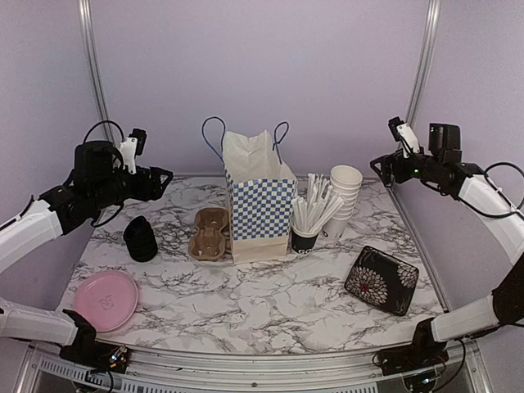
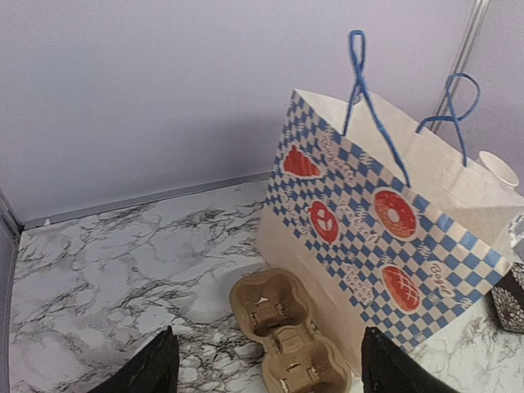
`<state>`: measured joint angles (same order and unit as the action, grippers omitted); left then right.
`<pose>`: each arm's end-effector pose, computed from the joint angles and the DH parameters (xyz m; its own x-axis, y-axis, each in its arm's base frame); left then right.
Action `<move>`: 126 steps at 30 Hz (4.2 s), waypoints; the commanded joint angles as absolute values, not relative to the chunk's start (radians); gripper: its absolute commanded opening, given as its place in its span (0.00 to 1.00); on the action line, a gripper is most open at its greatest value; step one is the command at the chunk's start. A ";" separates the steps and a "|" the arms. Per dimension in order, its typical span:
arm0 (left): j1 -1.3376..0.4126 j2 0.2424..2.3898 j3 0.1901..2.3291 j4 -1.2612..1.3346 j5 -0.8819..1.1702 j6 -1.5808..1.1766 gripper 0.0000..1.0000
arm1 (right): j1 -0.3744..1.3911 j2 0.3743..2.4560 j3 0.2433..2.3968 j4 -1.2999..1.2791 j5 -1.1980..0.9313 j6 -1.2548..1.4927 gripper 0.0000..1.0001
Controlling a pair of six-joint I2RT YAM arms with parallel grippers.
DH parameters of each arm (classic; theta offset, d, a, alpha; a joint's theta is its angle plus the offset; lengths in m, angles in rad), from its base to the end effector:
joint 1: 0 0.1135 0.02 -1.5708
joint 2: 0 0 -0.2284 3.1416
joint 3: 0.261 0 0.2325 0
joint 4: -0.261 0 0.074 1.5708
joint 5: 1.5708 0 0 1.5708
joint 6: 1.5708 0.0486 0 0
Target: Pack the takeout coffee
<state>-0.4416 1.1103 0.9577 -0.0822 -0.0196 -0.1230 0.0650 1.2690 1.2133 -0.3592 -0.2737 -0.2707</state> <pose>0.2435 -0.1140 0.3147 -0.2590 -0.0132 -0.9658 0.3812 0.9173 -0.1148 0.2888 0.0320 0.3303 -0.3049 -0.2778 -0.9110 -0.4057 0.9033 -0.1397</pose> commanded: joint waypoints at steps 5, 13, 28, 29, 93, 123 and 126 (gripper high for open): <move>-0.624 1.119 1.054 -0.020 0.098 -0.050 0.74 | 0.081 1.211 1.316 -0.417 -0.370 -0.367 0.99; -0.849 1.207 1.067 -0.005 0.048 0.055 0.71 | 0.121 1.269 1.474 -0.657 -0.454 -0.632 0.75; -1.025 1.375 1.068 -0.030 0.016 0.114 0.73 | 0.243 1.489 1.626 -0.836 -0.407 -0.666 0.40; -1.026 1.379 1.070 -0.031 0.019 0.114 0.74 | 0.246 1.506 1.644 -0.847 -0.414 -0.662 0.40; -1.028 1.436 1.066 -0.071 0.031 0.111 0.84 | 0.327 1.787 1.851 -1.034 -0.234 -0.664 0.02; -1.029 1.445 1.077 -0.079 0.033 0.106 0.84 | 0.257 1.695 1.850 -0.943 -0.064 -0.673 0.00; -1.029 1.449 1.084 -0.082 0.034 0.106 0.84 | 0.198 1.699 1.916 -0.997 -0.222 -0.643 0.00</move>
<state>-1.0241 1.4296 1.0527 -0.0559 0.0395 0.0986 0.2535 1.7237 1.8324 -0.9634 -0.0853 -0.6735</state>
